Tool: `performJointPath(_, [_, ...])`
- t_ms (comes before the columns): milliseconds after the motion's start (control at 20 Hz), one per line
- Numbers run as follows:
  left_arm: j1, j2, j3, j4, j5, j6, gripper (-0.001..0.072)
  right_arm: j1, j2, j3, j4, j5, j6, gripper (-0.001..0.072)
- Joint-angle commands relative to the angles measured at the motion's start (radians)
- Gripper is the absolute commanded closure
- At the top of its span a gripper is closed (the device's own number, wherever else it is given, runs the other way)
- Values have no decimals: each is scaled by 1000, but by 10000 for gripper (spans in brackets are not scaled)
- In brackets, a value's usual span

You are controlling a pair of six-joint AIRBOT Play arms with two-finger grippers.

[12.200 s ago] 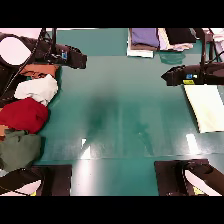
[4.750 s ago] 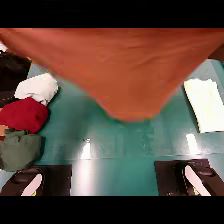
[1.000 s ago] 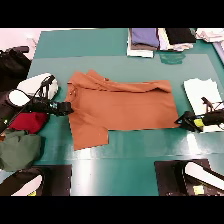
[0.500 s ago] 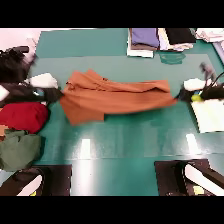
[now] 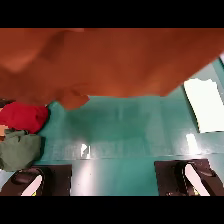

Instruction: Fold the shirts.

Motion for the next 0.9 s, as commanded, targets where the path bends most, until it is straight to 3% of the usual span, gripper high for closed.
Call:
performJointPath(0, [1,8,146,28,46,-7,681,-96,22,159,-7,75,34,698])
performJointPath(300, [1,-180,34,80,-223,-8,680,-74,-150,245,-8,292,79,699])
performJointPath(450, [1,-339,-96,71,-272,-7,679,21,-297,196,-12,359,79,699])
performJointPath(600, [1,-505,-243,72,-249,-3,678,89,-433,18,-35,353,80,699])
performJointPath(700, [1,-619,-313,72,-195,12,679,137,-525,-112,-140,325,80,699])
performJointPath(850, [2,-782,-340,75,-56,12,679,175,-660,-224,-187,182,87,699])
